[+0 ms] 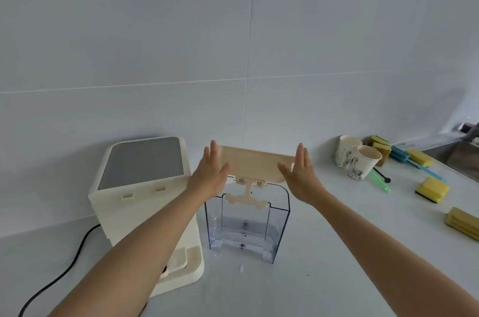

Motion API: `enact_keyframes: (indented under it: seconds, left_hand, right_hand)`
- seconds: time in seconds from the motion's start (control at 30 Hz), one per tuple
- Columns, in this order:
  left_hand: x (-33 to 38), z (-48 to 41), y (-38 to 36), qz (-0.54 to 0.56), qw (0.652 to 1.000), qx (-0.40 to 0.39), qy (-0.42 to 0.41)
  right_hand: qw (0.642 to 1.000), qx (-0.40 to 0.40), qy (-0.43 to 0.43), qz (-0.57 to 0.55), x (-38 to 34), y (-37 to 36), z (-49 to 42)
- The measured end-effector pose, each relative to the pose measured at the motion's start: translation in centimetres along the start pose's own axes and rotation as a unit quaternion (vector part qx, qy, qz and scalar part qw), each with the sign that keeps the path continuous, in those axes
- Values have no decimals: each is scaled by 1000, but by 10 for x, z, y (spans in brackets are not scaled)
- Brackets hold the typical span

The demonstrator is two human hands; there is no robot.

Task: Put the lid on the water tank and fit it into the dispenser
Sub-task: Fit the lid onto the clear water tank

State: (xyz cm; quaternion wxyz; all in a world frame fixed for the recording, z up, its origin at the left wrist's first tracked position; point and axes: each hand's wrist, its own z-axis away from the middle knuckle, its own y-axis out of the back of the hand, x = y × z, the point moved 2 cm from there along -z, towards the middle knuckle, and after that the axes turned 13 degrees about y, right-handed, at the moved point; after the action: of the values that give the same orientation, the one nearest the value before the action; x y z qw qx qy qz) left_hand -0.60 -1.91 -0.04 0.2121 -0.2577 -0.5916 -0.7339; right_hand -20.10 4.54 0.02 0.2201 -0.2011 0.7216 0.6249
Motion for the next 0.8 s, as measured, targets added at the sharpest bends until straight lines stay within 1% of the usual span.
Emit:
enact_keyframes:
  seconds: [0.07,0.13,0.2,0.33,0.4,0.57,0.67,0.8]
  left_hand:
    - [5,-12,5,39,998,-7,42]
    - [9,-23,14,44,996,-6,79]
    - [11,-31,17,2,997,6,82]
    - [12,-47,21,-82,994,29,67]
    - [12,-55,19,-100,993,29,63]
    - [14,-65,15,-84,993,42,65]
    - [14,-69,12,-57,995,52,65]
    - [14,-72,14,-22,997,59,48]
  right_hand:
    - [996,32,-37,-71,-2,6,-5]
    - [988,58,-82,-119,-3,12,-10]
    - [985,56,-118,-111,-3,14,-14]
    - [988,51,-141,-43,-1,15,-18]
    - [985,56,-155,-51,4,14,-22]
    - [980,70,-157,-96,13,14,-30]
    - [981,72,-133,-122,11,11,-32]
    - [986,79,-102,-110,8,9,-34]
